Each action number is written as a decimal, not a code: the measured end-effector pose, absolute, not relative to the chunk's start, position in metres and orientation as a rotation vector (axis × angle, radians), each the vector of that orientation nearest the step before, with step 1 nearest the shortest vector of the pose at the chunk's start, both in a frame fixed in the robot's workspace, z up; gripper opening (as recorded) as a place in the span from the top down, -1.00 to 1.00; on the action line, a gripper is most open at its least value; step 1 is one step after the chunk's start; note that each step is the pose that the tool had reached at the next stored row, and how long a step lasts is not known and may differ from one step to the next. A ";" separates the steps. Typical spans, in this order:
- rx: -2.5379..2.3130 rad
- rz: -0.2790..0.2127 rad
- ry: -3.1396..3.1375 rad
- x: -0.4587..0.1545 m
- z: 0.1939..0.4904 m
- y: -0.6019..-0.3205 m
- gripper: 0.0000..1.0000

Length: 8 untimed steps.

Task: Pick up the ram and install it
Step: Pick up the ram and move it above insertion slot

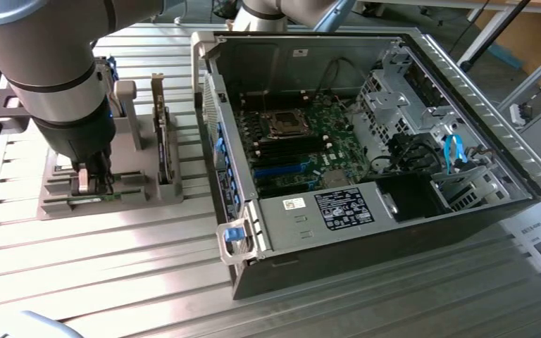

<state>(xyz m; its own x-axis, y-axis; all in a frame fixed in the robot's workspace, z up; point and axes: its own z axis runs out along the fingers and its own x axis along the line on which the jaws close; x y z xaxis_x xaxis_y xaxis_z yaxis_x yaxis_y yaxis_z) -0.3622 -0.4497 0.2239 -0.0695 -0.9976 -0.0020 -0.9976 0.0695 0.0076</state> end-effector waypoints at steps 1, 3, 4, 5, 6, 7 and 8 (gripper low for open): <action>2.140 -0.011 -2.295 -0.362 0.223 -0.450 0.51; 2.140 -0.011 -2.295 -0.362 0.222 -0.450 0.51; 2.140 -0.011 -2.295 -0.362 0.221 -0.450 0.51; 2.140 -0.011 -2.295 -0.362 0.220 -0.450 0.51; 2.140 -0.011 -2.295 -0.362 0.220 -0.450 0.51; 2.140 -0.011 -2.295 -0.362 0.219 -0.450 0.51; 2.140 -0.011 -2.295 -0.362 0.218 -0.450 0.51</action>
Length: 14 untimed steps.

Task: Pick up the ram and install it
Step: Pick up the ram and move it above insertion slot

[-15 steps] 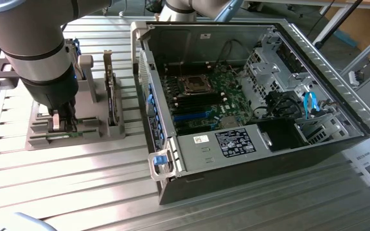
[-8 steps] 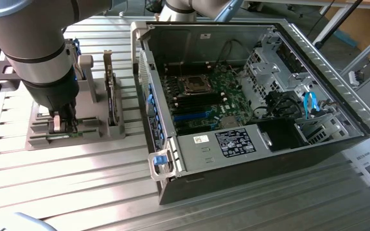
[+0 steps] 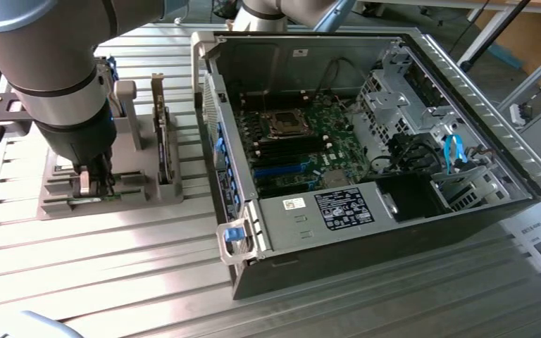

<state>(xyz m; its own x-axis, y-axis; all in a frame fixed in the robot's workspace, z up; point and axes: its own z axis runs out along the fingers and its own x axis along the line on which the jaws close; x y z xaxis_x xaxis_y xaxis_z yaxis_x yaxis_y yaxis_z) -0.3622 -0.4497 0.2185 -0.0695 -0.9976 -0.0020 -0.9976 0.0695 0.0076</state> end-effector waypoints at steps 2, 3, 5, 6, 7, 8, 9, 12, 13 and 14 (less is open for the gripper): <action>2.140 -0.011 -2.295 -0.362 0.217 -0.450 0.51; 2.140 -0.011 -2.295 -0.362 0.216 -0.450 0.51; 2.140 -0.011 -2.295 -0.362 0.215 -0.450 0.51; 2.140 -0.011 -2.295 -0.362 0.215 -0.450 0.51; 2.140 -0.011 -2.295 -0.362 0.214 -0.450 0.51; 2.140 -0.011 -2.295 -0.362 0.213 -0.450 0.51; 2.140 -0.011 -2.295 -0.362 0.213 -0.450 0.51; 2.140 -0.011 -2.295 -0.362 0.211 -0.450 0.51; 2.140 -0.011 -2.295 -0.362 0.211 -0.450 0.51; 2.140 -0.011 -2.294 -0.362 0.211 -0.450 0.51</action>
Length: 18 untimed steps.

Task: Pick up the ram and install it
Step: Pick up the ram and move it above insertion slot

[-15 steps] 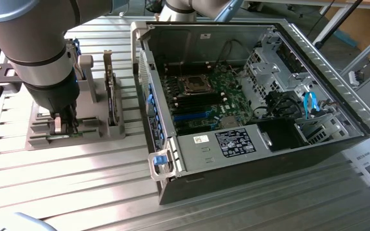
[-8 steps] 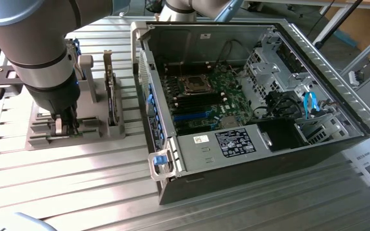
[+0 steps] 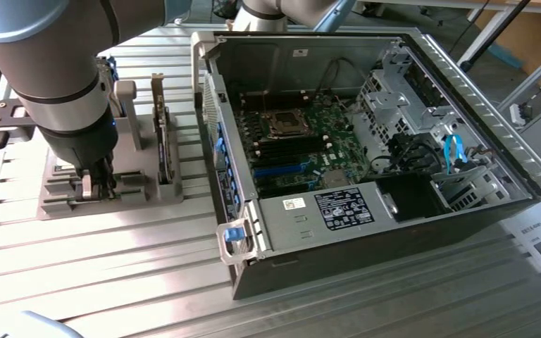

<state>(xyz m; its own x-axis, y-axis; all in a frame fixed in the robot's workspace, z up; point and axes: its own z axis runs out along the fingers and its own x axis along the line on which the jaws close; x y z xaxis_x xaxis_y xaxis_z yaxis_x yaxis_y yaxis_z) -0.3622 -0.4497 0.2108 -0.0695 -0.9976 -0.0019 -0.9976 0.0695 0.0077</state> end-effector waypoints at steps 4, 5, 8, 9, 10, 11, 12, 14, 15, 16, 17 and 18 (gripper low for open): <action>2.140 -0.011 -2.295 -0.362 0.210 -0.450 0.51; 2.140 -0.011 -2.295 -0.362 0.210 -0.450 0.51; 2.140 -0.011 -2.295 -0.362 0.210 -0.450 0.51; 2.140 -0.011 -2.295 -0.362 0.210 -0.450 0.51; 2.140 -0.011 -2.295 -0.362 0.210 -0.450 0.51; 2.140 -0.011 -2.295 -0.362 0.210 -0.450 0.51; 2.140 -0.011 -2.295 -0.362 0.210 -0.450 0.51; 2.140 -0.011 -2.295 -0.362 0.210 -0.451 0.51; 2.140 -0.011 -2.295 -0.362 0.210 -0.451 0.51; 2.140 -0.011 -2.295 -0.362 0.210 -0.451 0.51; 2.140 -0.011 -2.295 -0.362 0.210 -0.451 0.51; 2.140 -0.011 -2.295 -0.362 0.210 -0.451 0.51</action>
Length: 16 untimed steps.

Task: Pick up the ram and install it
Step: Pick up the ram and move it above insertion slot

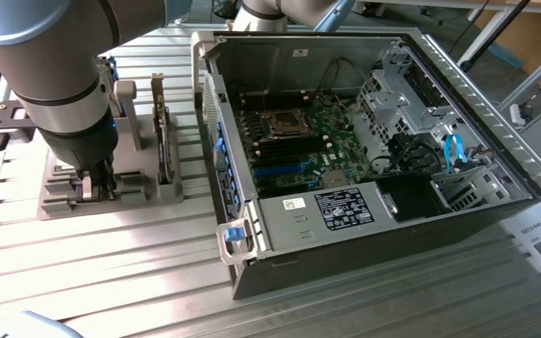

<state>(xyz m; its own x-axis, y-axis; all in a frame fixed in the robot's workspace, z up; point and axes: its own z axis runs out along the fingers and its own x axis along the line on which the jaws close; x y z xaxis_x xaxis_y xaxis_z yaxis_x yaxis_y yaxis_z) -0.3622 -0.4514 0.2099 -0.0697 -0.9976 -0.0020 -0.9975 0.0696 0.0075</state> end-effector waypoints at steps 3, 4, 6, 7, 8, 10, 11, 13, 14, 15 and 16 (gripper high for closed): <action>2.140 -0.011 -2.295 -0.362 0.210 -0.451 0.51; 2.140 -0.011 -2.295 -0.362 0.210 -0.451 0.51; 2.140 -0.011 -2.295 -0.362 0.210 -0.451 0.51; 2.140 -0.011 -2.295 -0.362 0.210 -0.450 0.51; 2.140 -0.011 -2.295 -0.362 0.210 -0.450 0.51; 2.140 -0.011 -2.295 -0.362 0.210 -0.449 0.51; 2.140 -0.011 -2.295 -0.362 0.210 -0.450 0.51; 2.140 -0.011 -2.295 -0.362 0.210 -0.449 0.51; 2.140 -0.011 -2.295 -0.362 0.210 -0.449 0.51; 2.140 -0.011 -2.295 -0.362 0.210 -0.449 0.51; 2.140 -0.011 -2.295 -0.362 0.210 -0.449 0.51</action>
